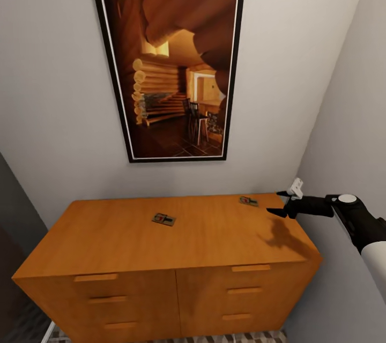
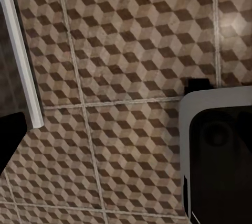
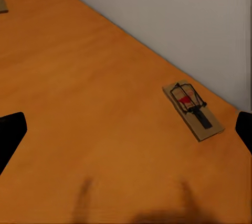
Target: Take the four mousetraps from the cabinet in the bathroom and place them on the bathroom floor. Make sure all four end up on the same floor surface, and ensure that at least two of them are either under or directly next to the same bathroom sink.
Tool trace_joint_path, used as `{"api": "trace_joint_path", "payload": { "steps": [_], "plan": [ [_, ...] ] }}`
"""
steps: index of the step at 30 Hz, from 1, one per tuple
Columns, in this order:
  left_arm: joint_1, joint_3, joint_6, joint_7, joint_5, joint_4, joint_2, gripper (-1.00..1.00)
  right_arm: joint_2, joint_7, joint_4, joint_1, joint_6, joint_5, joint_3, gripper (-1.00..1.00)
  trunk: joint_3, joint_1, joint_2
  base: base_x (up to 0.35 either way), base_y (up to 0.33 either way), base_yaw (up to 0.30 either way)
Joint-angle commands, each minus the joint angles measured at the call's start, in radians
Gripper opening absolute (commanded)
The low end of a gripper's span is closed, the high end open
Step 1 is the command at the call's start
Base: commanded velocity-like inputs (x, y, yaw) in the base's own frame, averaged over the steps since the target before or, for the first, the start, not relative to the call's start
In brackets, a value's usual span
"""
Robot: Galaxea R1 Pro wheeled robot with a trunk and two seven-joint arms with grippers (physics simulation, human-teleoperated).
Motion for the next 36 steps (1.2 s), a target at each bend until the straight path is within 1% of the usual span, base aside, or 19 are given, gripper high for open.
{"api": "trace_joint_path", "payload": {
  "steps": [1,4,7,11,19,22,36],
  "plan": [
    [-0.001,-0.009,-0.004,0.001,0.009,0.003,-0.001,1.0,-0.001,0.003,-0.001,-0.001,0.006,0.001,0.002,1.0,-0.002,0.001,-0.002,0.164,0.0,0.0],
    [-0.001,-0.008,0.021,0.001,0.009,0.003,-0.001,1.0,0.0,0.003,-0.001,-0.001,0.007,0.001,0.002,1.0,-0.002,0.001,-0.002,0.102,0.0,0.0],
    [-0.001,-0.008,0.08,0.0,0.009,0.003,-0.002,1.0,0.0,0.003,-0.001,0.0,0.007,0.001,0.002,1.0,-0.002,0.001,-0.002,0.037,0.0,0.0],
    [0.008,-0.009,0.122,-0.002,0.009,0.003,-0.005,1.0,0.001,0.003,-0.001,-0.001,0.007,0.001,0.002,1.0,-0.002,0.001,-0.002,0.012,0.0,0.0],
    [0.053,-0.009,0.137,-0.003,0.01,0.003,-0.007,1.0,0.001,0.004,-0.001,-0.001,0.003,0.0,0.003,1.0,-0.002,0.001,-0.002,0.002,0.0,0.0],
    [0.064,-0.009,0.138,-0.003,0.01,0.003,-0.007,1.0,0.001,0.008,-0.001,-0.001,-0.012,0.0,0.003,1.0,-0.002,0.001,-0.002,0.0,0.0,0.0],
    [0.069,-0.009,0.137,-0.003,0.009,0.003,-0.008,1.0,0.001,0.009,0.009,0.0,-0.019,0.0,0.002,1.0,-0.002,0.001,-0.002,0.0,0.0,0.0]
  ]
}}
